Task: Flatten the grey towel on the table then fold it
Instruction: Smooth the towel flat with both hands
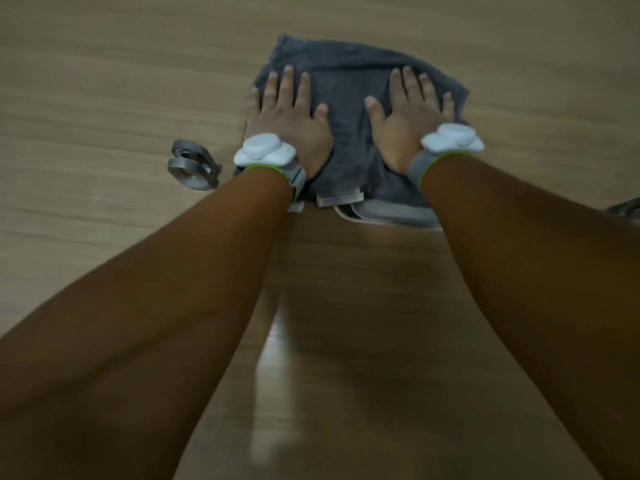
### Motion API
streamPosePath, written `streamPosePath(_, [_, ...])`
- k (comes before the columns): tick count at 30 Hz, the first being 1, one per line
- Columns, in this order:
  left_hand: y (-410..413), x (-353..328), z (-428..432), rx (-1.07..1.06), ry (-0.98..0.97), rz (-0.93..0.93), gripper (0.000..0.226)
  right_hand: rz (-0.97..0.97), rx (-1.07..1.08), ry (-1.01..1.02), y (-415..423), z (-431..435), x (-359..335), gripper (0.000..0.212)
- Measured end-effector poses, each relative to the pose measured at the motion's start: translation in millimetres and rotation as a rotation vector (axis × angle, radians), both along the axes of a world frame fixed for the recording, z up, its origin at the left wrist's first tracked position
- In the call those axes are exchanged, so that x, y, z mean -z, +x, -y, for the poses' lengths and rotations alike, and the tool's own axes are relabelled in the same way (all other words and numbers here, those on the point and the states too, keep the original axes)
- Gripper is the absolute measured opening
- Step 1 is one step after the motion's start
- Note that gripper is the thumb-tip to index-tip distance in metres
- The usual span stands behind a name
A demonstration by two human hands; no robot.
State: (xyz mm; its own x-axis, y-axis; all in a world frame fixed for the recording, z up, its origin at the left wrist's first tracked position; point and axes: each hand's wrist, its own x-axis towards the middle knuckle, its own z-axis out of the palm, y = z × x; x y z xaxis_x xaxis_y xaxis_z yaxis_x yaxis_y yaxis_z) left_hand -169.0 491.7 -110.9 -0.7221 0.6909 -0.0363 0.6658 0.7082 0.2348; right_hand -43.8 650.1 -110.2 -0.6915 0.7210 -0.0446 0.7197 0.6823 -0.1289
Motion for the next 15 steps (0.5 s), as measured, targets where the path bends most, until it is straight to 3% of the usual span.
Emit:
streamPosePath(8, [26.9,-10.9,23.7,0.022,-0.029,0.023,0.067,0.04,0.045,-0.08,-0.1,37.4,-5.1,0.071])
streamPosePath(15, [102.9,-14.4,117.8,0.009,0.016,0.029,0.061,0.003,-0.252,-0.025,50.6,143.5,-15.4,0.067])
